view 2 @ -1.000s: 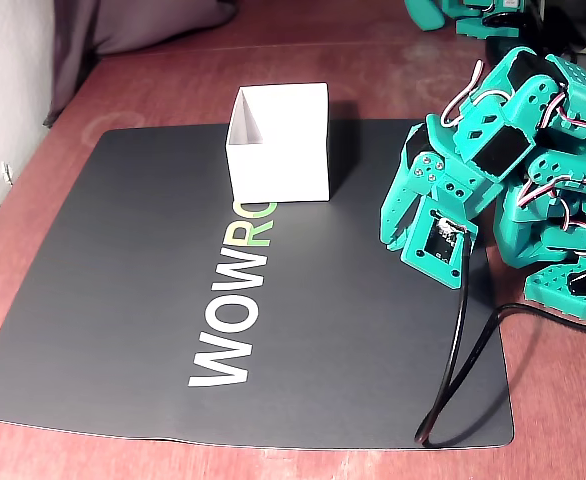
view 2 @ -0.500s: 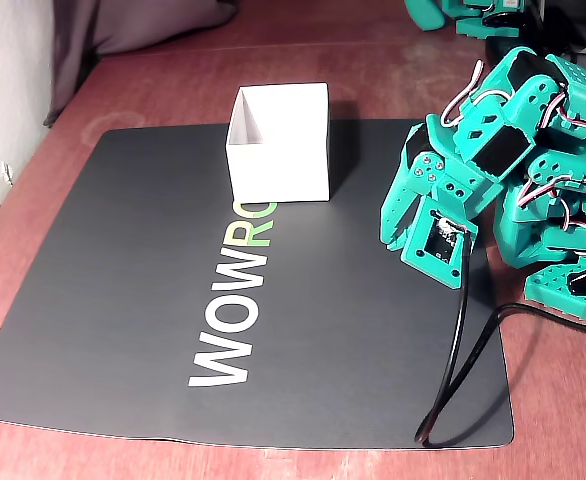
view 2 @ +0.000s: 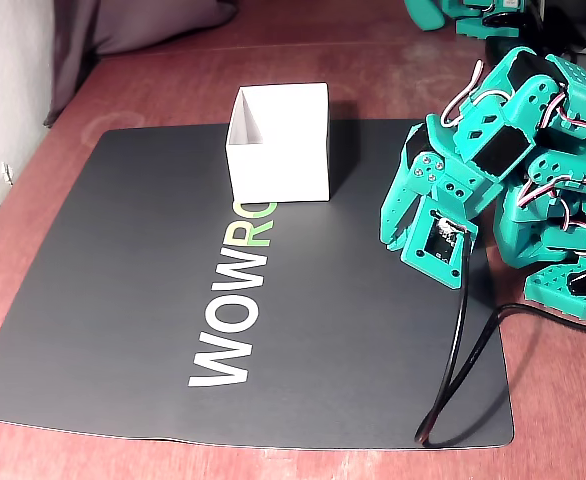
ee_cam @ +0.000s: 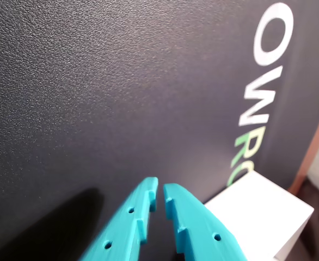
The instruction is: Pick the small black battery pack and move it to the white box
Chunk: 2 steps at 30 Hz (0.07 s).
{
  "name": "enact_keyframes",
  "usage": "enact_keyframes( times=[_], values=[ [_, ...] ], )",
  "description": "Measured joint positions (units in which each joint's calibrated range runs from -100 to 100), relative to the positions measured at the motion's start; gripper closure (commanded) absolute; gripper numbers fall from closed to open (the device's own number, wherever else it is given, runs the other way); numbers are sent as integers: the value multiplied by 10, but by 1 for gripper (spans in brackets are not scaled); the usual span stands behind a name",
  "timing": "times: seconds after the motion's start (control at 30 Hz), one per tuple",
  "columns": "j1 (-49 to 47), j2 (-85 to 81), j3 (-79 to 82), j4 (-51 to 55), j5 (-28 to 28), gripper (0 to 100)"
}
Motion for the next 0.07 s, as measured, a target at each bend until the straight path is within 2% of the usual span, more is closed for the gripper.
enact_keyframes(
  times=[0.07],
  values=[
    [0, 0, 0, 0, 0, 99]
  ],
)
